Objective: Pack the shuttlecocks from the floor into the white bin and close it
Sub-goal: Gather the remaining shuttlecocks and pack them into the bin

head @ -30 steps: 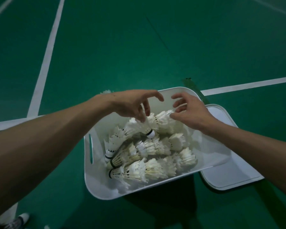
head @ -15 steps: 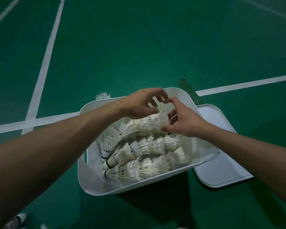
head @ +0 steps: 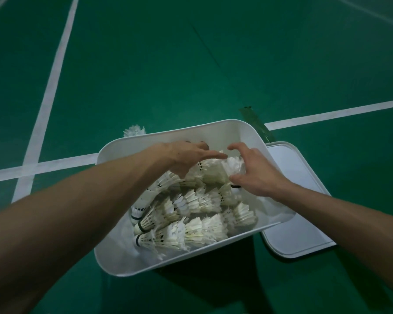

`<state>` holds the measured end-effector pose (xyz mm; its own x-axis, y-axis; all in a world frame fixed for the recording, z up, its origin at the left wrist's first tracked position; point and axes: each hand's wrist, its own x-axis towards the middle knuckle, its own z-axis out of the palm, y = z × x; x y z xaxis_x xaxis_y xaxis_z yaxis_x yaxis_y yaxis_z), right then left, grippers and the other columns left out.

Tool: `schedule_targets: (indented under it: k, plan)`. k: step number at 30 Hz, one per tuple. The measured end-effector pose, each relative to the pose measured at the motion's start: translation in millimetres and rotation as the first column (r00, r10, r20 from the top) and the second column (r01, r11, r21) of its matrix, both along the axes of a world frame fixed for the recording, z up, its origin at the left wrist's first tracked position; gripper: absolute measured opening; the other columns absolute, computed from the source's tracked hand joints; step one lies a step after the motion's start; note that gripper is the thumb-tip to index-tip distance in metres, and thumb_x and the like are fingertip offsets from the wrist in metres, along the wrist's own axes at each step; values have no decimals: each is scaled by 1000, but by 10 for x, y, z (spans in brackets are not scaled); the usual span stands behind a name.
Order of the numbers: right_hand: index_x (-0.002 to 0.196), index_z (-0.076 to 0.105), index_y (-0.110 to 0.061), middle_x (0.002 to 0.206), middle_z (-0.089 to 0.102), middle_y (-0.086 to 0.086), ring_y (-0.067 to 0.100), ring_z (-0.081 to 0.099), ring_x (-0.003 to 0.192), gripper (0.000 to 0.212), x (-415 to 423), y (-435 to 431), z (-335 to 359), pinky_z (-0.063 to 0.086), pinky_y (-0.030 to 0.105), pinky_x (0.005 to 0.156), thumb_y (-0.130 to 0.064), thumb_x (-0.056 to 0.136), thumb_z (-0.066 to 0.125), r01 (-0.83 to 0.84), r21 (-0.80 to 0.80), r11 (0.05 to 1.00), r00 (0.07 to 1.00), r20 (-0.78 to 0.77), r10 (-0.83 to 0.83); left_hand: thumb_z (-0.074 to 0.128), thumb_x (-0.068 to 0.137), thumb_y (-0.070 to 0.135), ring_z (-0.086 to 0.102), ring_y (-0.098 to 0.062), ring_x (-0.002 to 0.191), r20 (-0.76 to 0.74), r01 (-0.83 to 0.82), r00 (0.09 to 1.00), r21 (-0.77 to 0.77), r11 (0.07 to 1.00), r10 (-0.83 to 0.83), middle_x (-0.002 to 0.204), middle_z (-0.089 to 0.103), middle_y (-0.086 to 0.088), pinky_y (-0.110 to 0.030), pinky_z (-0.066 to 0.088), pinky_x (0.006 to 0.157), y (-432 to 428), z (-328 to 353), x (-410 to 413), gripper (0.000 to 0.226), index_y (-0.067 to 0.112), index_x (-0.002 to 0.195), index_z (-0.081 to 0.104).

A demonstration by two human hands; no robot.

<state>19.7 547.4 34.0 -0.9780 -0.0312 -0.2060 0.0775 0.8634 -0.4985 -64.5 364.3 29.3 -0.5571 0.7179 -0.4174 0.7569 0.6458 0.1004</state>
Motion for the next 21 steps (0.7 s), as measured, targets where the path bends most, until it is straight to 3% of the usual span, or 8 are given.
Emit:
schedule_targets:
  k: [5,8,10,12,15,18,21]
  plan:
    - [134,41,-36,118,45,4,18,54,92,62,-21,2,-16,44,25,76,-18,80,67,38,-38,999,999,-6,-38,66,77,-2,51,-24,107,-20,-12,1000,10,1000,12,131,44,-6,-35,49,79,-48,-19,17,92,40,143,19]
    - [129,49,-32,116,48,0,18,53,97,52,-22,19,-18,46,29,81,-24,80,65,97,-70,993,995,-33,-99,65,78,-2,50,-22,102,-17,-15,1000,31,999,16,124,47,-5,-31,45,72,-81,-29,3,85,37,140,24]
    - [123,53,-33,117,51,-3,19,57,98,49,-24,17,-14,50,36,87,-32,74,62,146,-143,979,988,-18,-151,64,78,-2,50,-21,100,-10,-18,1000,48,999,19,122,46,-3,-31,46,70,-98,-37,-4,82,36,140,26]
    - [115,55,-34,117,56,-2,22,63,94,49,-37,20,-22,56,44,81,-36,67,60,199,-266,943,979,8,-204,65,78,-2,50,-20,100,-5,-22,1000,63,998,22,122,46,-3,-31,48,72,-121,-40,-15,80,34,138,28]
    - [116,56,-24,114,59,5,25,66,89,37,-85,43,-61,61,43,69,-20,80,65,261,-414,872,963,43,-267,66,79,0,50,-19,102,-18,-19,1000,84,996,21,123,48,-3,-28,45,73,-184,-27,-12,74,30,137,32]
    - [118,55,-24,114,58,4,23,66,88,37,-89,54,-85,60,42,72,-16,84,66,237,-399,886,968,25,-248,63,81,-2,50,-19,104,-30,-40,999,96,995,44,124,48,-4,-26,44,74,-213,-14,24,77,30,141,28]
    - [117,52,-34,117,55,0,22,66,86,41,-66,57,-96,58,45,76,-21,81,67,189,-307,933,980,-5,-200,66,79,-4,52,-20,92,-53,-48,997,80,996,53,114,49,-6,-30,49,70,-129,1,63,100,41,147,7]
